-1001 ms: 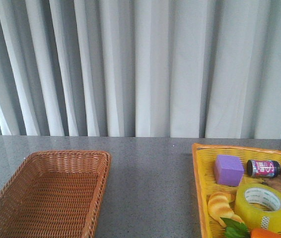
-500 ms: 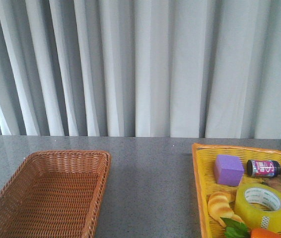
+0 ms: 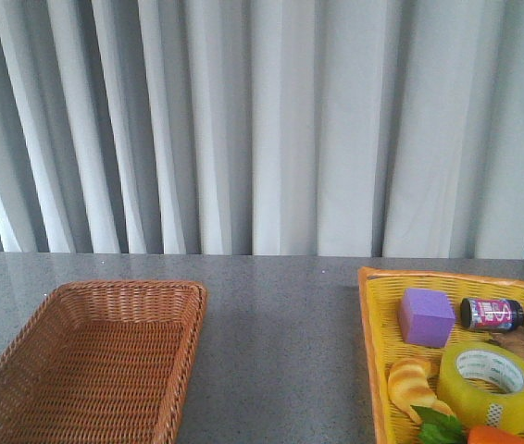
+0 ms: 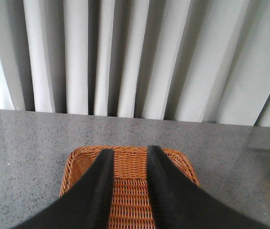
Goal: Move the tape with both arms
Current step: 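Lower the right gripper onto the yellow tape roll in the yellow basket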
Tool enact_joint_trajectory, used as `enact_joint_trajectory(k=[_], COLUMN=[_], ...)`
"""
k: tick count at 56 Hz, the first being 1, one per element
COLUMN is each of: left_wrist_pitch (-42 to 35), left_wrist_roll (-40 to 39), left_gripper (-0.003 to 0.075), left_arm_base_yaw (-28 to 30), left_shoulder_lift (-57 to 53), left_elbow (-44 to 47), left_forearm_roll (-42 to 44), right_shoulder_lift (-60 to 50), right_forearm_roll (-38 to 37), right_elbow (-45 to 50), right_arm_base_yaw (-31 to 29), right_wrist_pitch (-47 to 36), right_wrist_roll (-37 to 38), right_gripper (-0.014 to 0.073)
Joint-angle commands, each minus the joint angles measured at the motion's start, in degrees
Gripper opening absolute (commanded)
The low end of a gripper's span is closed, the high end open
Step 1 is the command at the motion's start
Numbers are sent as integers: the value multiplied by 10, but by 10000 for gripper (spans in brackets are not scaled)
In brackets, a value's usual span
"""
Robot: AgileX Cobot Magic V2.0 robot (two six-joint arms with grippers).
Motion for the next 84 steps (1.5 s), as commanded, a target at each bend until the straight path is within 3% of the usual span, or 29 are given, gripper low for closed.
enact_joint_trajectory(k=[1,6,12,17,23,35,45,64,84], left_wrist_pitch=[-48,-57,-69,-76,-76,-76,-53,-53,-57], left_wrist_roll=[-4,-4,-4,-4,-4,-4,-4,-4,-4], left_gripper=[370,473,522,523,523,523,523,523,523], left_arm_base_yaw=[-3,-3,-3,-3,-3,-3,-3,-3,-3], left_shoulder_lift=[0,3,3,3,3,3,3,3,4], left_elbow=[-20,-20,-20,-20,-20,-20,-20,-20,-20], left_forearm_roll=[-6,-6,-6,-6,-6,-6,-6,-6,-6], right_shoulder_lift=[-1,15,40,67,115,241,336,440,460], right_forearm_roll=[-13,-15,-12,-3,-15,-45,-38,70,68], right_elbow=[-22,-22,-26,-52,-134,-302,-388,-402,-403], right_arm_base_yaw=[1,1,1,1,0,0,-1,-57,-59], right_wrist_pitch=[-40,-46,-64,-44,43,186,227,252,245], right_wrist_roll=[-7,2,7,18,61,51,51,-30,-60], right_gripper=[452,540,576,576,576,573,554,540,510])
